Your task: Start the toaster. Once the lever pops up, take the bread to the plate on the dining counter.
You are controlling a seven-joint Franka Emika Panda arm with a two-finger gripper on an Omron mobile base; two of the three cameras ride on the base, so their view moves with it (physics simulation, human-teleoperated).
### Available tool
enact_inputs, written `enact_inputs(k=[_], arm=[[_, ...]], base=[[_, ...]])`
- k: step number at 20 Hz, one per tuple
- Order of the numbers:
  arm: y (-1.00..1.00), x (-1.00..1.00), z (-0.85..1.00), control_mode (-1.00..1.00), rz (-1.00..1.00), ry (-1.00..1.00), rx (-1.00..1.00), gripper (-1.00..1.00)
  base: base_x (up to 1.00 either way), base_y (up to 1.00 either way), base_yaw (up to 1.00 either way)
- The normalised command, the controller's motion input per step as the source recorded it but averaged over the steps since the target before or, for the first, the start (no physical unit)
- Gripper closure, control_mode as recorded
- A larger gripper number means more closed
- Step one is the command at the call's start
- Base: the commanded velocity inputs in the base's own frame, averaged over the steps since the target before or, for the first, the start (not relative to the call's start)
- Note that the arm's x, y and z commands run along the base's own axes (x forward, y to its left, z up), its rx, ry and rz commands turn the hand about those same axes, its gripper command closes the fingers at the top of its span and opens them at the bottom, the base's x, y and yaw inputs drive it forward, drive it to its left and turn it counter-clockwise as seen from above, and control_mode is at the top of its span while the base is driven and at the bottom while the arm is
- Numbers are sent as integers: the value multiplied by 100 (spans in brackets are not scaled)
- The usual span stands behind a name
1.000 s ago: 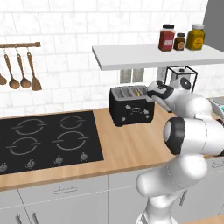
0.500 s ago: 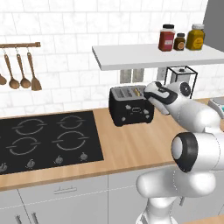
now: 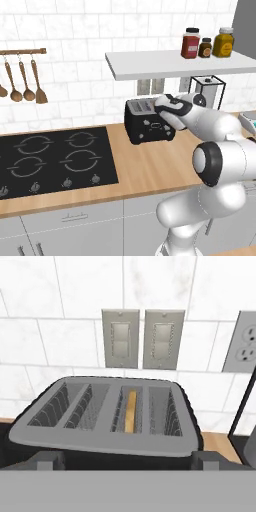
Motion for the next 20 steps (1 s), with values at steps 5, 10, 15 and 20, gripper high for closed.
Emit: enact_inputs(k=[5,10,15,20], arm=[[0,23,5,-100,0,0,0,-100],[0,12,-2,-100,0,0,0,-100],[-2,4,-15,-100,-4,0,0,-100],[0,0,-7,-100,-9,0,0,-100]], base=[[0,0,0],[0,0,0],[0,0,0],[0,0,0]])
